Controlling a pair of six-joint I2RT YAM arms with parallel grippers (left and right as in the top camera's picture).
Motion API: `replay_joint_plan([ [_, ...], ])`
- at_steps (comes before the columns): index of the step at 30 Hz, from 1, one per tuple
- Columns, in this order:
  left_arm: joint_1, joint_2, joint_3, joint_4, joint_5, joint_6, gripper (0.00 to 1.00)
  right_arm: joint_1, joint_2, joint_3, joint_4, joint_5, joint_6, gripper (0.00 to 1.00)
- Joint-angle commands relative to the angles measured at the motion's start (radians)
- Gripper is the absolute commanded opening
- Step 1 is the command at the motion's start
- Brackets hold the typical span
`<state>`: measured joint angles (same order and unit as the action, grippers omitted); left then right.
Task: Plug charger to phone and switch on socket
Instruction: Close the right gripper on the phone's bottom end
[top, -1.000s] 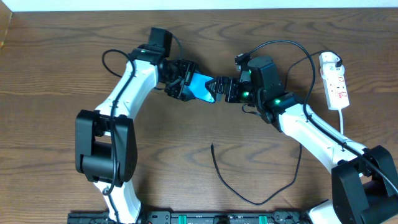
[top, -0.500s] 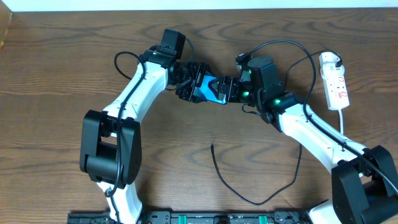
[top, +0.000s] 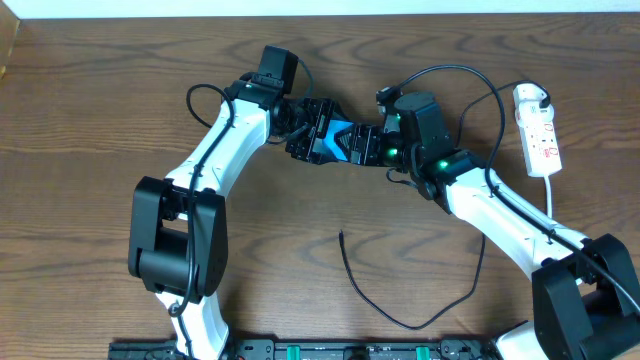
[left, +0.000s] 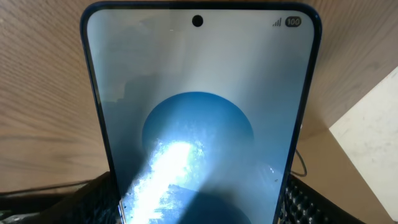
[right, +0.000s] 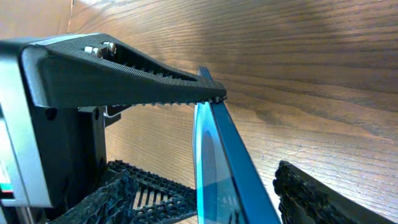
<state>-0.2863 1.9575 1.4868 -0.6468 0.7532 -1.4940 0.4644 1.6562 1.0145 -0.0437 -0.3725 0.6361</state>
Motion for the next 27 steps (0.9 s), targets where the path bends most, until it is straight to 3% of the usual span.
replay_joint_plan([
  [1,-0.002,-0.039,0.004,0.002,0.067,-0.013,0.07,0.016,0.011,0.02,-0.001,0.008,-0.001,0.66],
  [27,-0.022,-0.039,0.004,0.045,0.069,-0.011,0.07,0.016,0.011,0.02,-0.001,0.008,-0.001,0.06],
])
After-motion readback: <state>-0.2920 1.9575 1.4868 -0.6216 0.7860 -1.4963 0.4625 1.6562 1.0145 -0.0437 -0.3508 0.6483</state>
